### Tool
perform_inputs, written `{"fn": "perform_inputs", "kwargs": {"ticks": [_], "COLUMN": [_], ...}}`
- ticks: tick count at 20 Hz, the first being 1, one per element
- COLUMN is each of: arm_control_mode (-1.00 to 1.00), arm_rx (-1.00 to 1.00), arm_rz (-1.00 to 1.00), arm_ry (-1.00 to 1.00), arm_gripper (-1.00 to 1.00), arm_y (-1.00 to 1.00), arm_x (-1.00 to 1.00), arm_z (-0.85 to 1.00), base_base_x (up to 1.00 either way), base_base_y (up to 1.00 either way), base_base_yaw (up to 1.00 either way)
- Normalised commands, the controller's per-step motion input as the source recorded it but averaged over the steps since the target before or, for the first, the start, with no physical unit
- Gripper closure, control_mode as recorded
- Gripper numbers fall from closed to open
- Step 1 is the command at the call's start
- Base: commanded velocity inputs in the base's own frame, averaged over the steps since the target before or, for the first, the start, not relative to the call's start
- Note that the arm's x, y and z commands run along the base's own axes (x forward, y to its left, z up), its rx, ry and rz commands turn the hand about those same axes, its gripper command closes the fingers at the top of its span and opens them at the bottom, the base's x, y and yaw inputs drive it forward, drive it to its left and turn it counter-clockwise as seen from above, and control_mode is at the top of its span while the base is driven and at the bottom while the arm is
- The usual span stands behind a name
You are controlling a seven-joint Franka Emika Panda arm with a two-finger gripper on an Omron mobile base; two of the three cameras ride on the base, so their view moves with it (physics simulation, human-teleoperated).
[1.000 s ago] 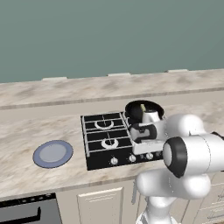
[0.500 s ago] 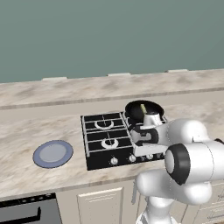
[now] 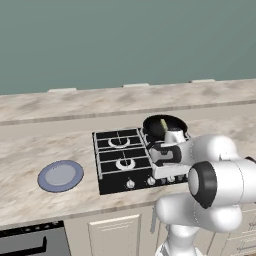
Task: Pick up the butter stick and place it in the pan. Then turn on the burner for the pan.
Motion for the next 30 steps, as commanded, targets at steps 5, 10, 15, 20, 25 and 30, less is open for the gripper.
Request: {"fn": "perform_inputs", "kwargs": {"ticks": [5,10,15,20,25,30], "arm_control_mode": [-1.00,-1.00,-1.00,-1.00,-1.00,-1.00], "arm_rx": [0.00,0.00,-0.05,-0.01,0.00,-0.03], "arm_rz": [0.00,0.00,0.00,0.04,0.17,0.22], "arm_ry": [0.00,0.00,0.11,0.04,-0.06,-0.12], "arm_gripper": [1.00,1.00,1.00,1.00,1.00,1.00], "arm_y": [0.01,0.11,0.12,-0.02,-0.01,0.00], "arm_x": [0.06,0.00,0.01,0.10,-0.04,-0.25], "arm_z": [-0.18,-0.16,-0.32,-0.17,-0.16,-0.20], "base_base_x": [0.00,0.00,0.00,0.00,0.00,0.00], "base_base_y": [0.00,0.00,0.00,0.00,0.00,0.00], "base_base_yaw": [0.00,0.00,0.00,0.00,0.00,0.00]}}
